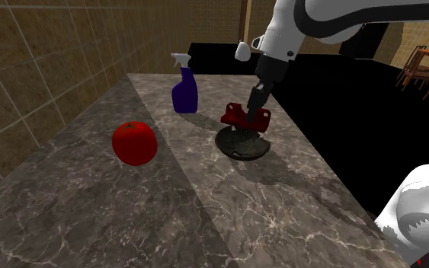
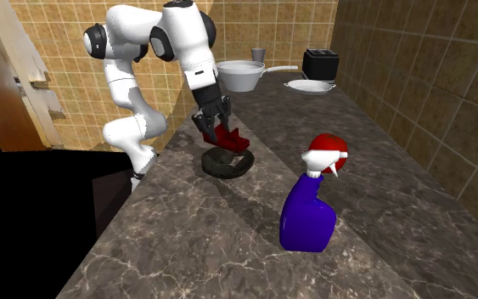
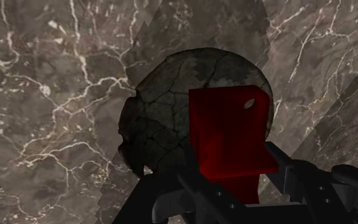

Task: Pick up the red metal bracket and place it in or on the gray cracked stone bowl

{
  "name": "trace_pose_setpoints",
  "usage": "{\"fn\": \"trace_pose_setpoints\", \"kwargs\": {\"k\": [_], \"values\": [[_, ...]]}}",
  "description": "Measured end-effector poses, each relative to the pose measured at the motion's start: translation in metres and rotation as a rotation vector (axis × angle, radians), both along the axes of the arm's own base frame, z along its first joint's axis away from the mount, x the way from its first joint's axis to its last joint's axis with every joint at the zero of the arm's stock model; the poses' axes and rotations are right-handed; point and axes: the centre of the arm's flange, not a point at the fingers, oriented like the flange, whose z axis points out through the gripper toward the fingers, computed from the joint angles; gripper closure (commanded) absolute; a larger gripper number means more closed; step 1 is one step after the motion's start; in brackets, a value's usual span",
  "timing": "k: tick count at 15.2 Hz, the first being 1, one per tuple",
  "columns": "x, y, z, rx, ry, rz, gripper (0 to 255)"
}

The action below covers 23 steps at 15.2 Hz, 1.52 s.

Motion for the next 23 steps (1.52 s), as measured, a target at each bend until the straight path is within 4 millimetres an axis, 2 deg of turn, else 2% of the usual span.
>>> {"fn": "trace_pose_setpoints", "kwargs": {"k": [10,16,17,23], "values": [[0.000,0.000,-0.053,0.000,0.000,0.000,255],[0.000,0.000,-0.056,0.000,0.000,0.000,255],[0.000,0.000,-0.056,0.000,0.000,0.000,0],[0.000,0.000,-0.056,0.000,0.000,0.000,0]]}}
